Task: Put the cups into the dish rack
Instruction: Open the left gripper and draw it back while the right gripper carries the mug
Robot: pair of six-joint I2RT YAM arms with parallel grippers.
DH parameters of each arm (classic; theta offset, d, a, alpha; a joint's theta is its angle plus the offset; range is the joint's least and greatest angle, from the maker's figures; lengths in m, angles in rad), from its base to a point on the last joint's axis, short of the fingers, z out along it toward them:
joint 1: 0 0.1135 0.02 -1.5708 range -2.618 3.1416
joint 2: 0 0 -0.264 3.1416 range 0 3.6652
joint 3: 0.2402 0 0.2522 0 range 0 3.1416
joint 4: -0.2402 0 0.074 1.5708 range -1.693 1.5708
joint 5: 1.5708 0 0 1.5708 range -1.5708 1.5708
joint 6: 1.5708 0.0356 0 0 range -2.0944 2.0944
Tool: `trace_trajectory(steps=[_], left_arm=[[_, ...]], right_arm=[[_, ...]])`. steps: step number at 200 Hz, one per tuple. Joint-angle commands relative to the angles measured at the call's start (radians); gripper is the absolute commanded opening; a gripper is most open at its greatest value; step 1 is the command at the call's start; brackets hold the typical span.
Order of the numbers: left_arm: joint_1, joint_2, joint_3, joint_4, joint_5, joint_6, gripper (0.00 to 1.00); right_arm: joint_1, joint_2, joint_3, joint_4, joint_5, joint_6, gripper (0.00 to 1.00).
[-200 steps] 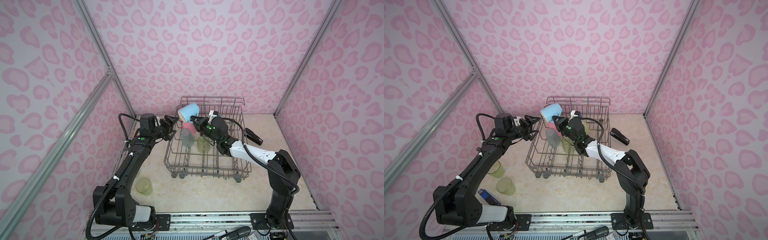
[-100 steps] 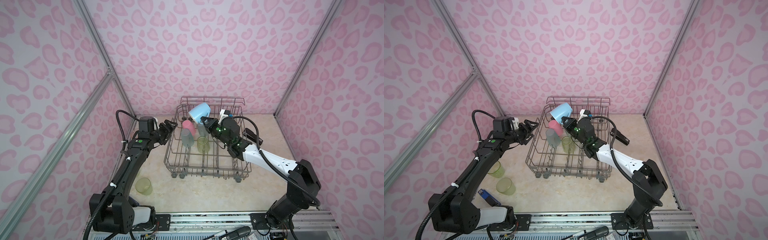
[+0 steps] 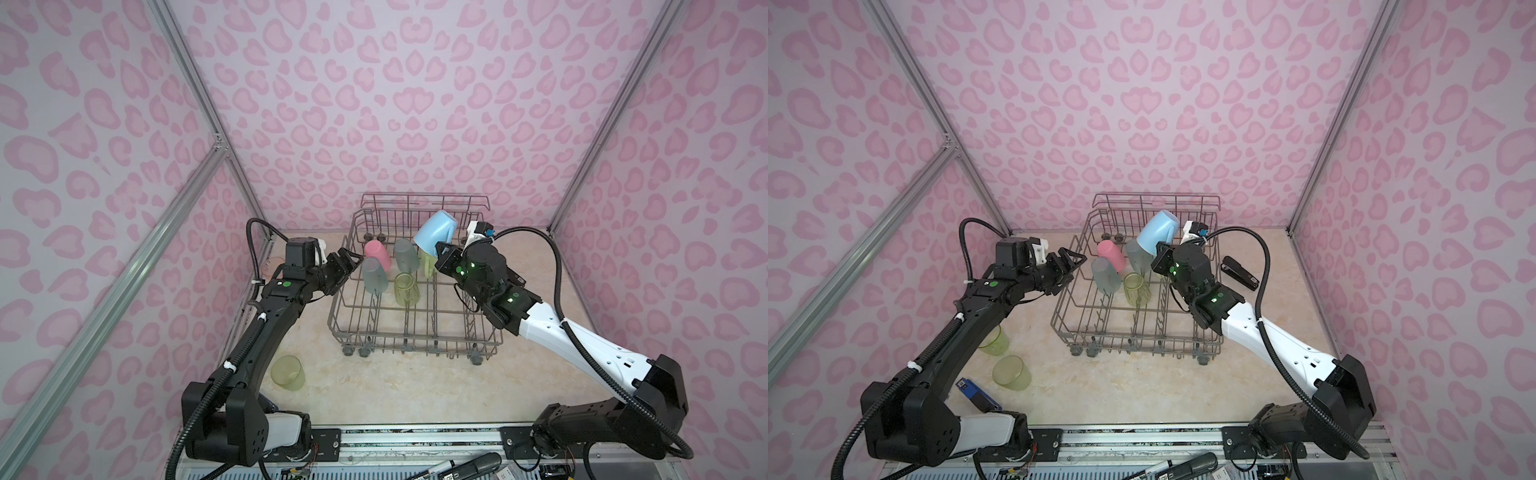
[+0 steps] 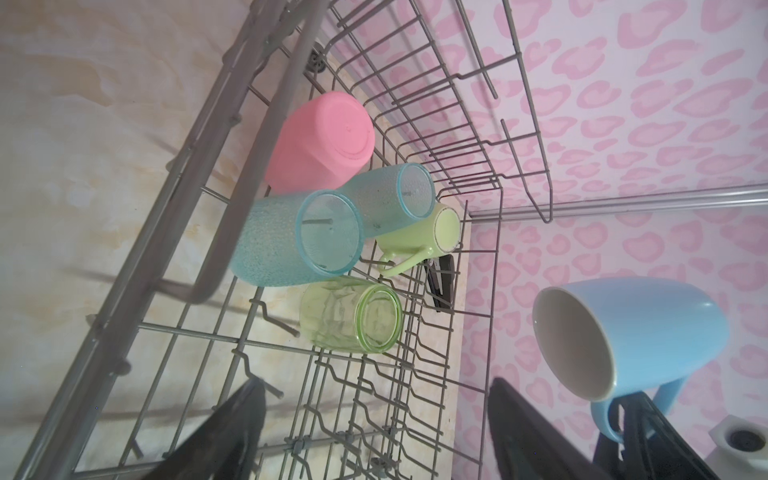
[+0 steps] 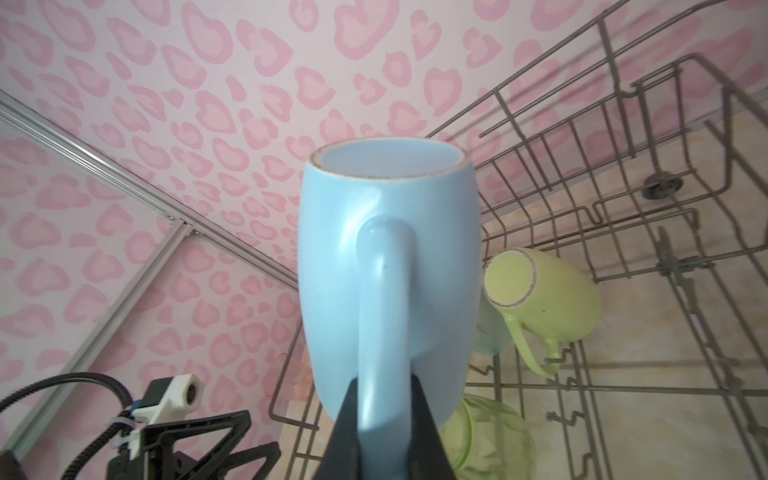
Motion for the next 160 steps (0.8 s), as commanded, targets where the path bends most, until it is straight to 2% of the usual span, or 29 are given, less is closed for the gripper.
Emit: trace_trajectory(steps=[1,70,160], left_arm=[[-0.028,0.007,0.025,0.035,0.023,0.086,0.85],[-0.125,-0.023,0.073,-0.014,-0.037,0.253,0.86],[-0.138,-0.016,0.069,-0.033,-0.039,0.293,0.86]], right_arm=[[-0.01,-0.029,-0.032,0.017,0.094,-0.114,0.0],[-0.036,-0.049,-0.116,0.041,0.128,-0.256,0.0],[-0.041,-0.008,-0.13,0.02,0.311,-0.287,0.0]])
